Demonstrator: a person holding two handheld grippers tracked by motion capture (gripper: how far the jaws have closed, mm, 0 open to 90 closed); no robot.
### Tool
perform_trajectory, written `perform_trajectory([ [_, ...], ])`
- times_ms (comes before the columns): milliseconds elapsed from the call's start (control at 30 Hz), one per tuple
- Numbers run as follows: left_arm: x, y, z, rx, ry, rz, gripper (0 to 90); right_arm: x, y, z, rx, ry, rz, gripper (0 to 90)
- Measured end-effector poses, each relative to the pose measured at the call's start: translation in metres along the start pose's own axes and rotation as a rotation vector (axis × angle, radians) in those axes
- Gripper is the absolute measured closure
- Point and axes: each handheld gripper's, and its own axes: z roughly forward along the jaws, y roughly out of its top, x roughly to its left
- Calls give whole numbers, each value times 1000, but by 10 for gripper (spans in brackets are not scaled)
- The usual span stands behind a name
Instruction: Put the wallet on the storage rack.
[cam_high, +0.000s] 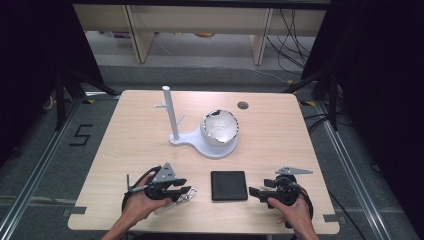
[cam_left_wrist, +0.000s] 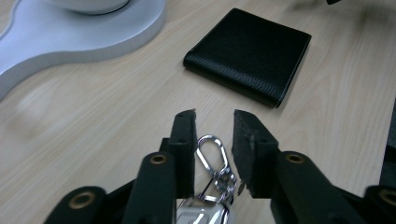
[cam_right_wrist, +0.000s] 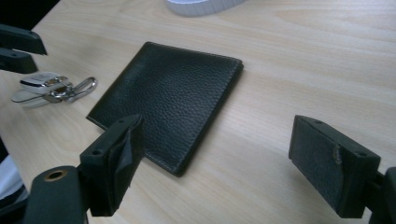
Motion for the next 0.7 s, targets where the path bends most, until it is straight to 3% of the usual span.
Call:
perform_trajectory([
  [167, -10, 13, 18, 17, -32, 21, 798, 1, 0, 3, -4, 38, 17, 201],
  [233, -9, 15, 21, 30, -29, 34, 824, 1, 0, 4, 1, 30, 16, 202],
  [267, -9, 17, 27, 35, -46, 24, 834, 5, 1, 4, 8, 42, 44, 202],
  [367, -9, 19, 33, 50, -54, 20, 862, 5, 1, 6, 12, 37, 42, 203],
  [400, -11, 21, 40, 36, -79, -9, 875, 6, 1, 6, 13, 45, 45, 203],
  [433, -11, 21, 40, 36, -79, -9, 878, 6, 1, 6, 16, 45, 46, 204],
  [467, -10, 23, 45, 59, -86, 16, 884, 3, 1, 8, 9, 40, 18, 204],
  [500, -10, 23, 45, 59, -86, 16, 887, 3, 1, 8, 9, 40, 18, 204],
  [567, -11, 25, 51, 76, -81, 30, 889, 3, 1, 8, 14, 48, 21, 208],
  [600, -10, 26, 56, 93, -90, 44, 889, 6, 1, 8, 15, 60, 47, 210],
  [633, -10, 26, 56, 93, -90, 44, 890, 6, 1, 8, 15, 60, 47, 210],
  [667, -13, 27, 61, 83, -89, 18, 890, 7, 2, 9, 20, 61, 51, 211],
  [700, -10, 28, 62, 123, -89, 62, 890, 8, 2, 9, 24, 63, 53, 212],
])
